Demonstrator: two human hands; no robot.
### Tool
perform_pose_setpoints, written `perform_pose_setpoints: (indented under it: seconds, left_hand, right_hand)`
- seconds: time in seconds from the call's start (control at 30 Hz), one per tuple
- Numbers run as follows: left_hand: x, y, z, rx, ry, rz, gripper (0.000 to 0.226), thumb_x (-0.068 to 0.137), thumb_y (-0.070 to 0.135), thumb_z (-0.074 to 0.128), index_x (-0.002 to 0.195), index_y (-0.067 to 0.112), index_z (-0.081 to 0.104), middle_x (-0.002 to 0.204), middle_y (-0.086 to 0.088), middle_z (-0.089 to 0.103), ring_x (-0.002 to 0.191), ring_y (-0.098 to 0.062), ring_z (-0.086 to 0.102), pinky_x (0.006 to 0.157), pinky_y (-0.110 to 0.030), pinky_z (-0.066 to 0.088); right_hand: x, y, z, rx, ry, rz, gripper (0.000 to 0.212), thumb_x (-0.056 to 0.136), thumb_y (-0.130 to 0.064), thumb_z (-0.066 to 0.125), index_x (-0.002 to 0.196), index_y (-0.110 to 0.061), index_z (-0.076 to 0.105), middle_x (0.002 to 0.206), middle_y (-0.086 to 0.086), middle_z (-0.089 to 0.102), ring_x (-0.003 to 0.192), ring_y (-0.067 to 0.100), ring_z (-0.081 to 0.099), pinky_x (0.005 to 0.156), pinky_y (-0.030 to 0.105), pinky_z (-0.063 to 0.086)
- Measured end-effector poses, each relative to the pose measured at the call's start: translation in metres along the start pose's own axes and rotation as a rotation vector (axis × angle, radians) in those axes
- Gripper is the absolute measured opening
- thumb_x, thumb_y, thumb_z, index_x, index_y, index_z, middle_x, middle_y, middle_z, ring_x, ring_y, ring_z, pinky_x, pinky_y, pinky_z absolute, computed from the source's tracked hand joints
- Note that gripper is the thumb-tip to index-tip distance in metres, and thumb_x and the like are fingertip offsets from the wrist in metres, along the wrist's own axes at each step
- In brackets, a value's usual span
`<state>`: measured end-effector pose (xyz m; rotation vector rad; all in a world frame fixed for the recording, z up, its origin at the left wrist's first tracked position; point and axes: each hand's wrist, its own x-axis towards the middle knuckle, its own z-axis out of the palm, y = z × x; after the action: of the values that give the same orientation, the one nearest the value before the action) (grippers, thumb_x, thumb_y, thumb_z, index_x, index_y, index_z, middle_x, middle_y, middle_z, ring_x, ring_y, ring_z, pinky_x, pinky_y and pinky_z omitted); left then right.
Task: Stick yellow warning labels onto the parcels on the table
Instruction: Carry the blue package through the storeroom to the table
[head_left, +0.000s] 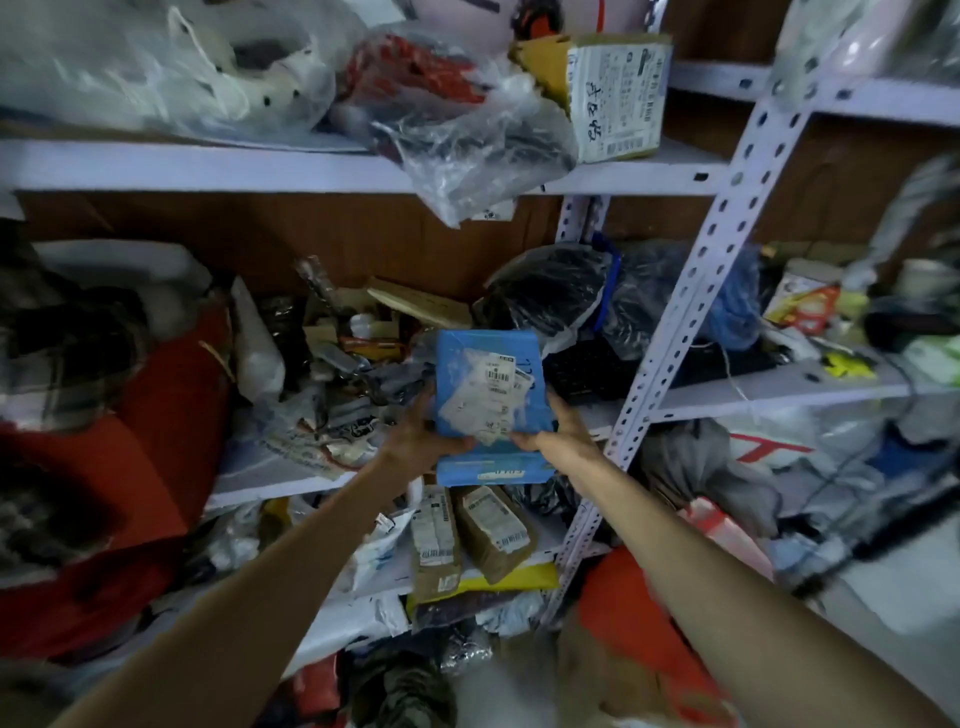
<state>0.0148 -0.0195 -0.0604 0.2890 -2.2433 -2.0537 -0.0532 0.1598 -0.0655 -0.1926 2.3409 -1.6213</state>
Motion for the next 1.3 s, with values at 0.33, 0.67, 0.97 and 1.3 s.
perform_pose_setpoints:
  seconds: [0.33, 0.67, 0.97, 1.3]
  left_hand:
    - [-0.042, -0.018, -0.034, 0.068, -0.29, -0.021, 0.096, 0.072, 0.002, 0.079, 0.149, 0.023, 0.026, 0.131, 0.007, 0.047, 0.125, -0.018, 0.047, 0.091, -0.027, 0.045]
    - [-0.065, -0.004, 0.075, 0.105, -0.637, 0.089, 0.104, 0.062, 0.002, 0.087, 0.146, 0.025, 0.031, 0.128, 0.006, 0.052, 0.119, -0.014, 0.05, 0.091, -0.03, 0.048]
    - [-0.137, 0.032, 0.27, 0.133, -1.029, 0.18, 0.1, 0.051, 0.026, 0.088, 0.139, 0.036, 0.039, 0.118, 0.004, 0.063, 0.105, -0.018, 0.063, 0.092, -0.039, 0.052]
    - [-0.281, 0.068, 0.485, 0.156, -1.444, 0.324, 0.102, 0.048, 0.03, 0.078, 0.141, 0.034, 0.038, 0.11, 0.009, 0.061, 0.101, -0.016, 0.061, 0.087, -0.033, 0.052]
  right_hand:
    - [-0.104, 0.024, 0.056, 0.156, 0.213, 0.079, 0.096, 0.075, -0.024, 0.081, 0.15, -0.032, 0.022, 0.147, -0.01, 0.038, 0.136, 0.016, 0.037, 0.111, 0.04, 0.036]
    - [-0.212, 0.052, -0.013, 0.2, 0.559, 0.013, 0.074, 0.067, -0.004, 0.083, 0.131, -0.012, 0.047, 0.124, 0.007, 0.064, 0.111, 0.023, 0.063, 0.083, 0.036, 0.058]
    - [-0.346, 0.091, -0.137, 0.278, 1.015, 0.081, 0.06, 0.075, 0.004, 0.075, 0.121, -0.023, 0.046, 0.116, 0.004, 0.062, 0.095, 0.012, 0.062, 0.071, 0.023, 0.058]
    - [-0.528, 0.137, -0.242, 0.282, 1.509, 0.186, 0.067, 0.079, 0.011, 0.069, 0.136, 0.0, 0.035, 0.108, 0.001, 0.059, 0.076, -0.002, 0.058, 0.055, 0.012, 0.051]
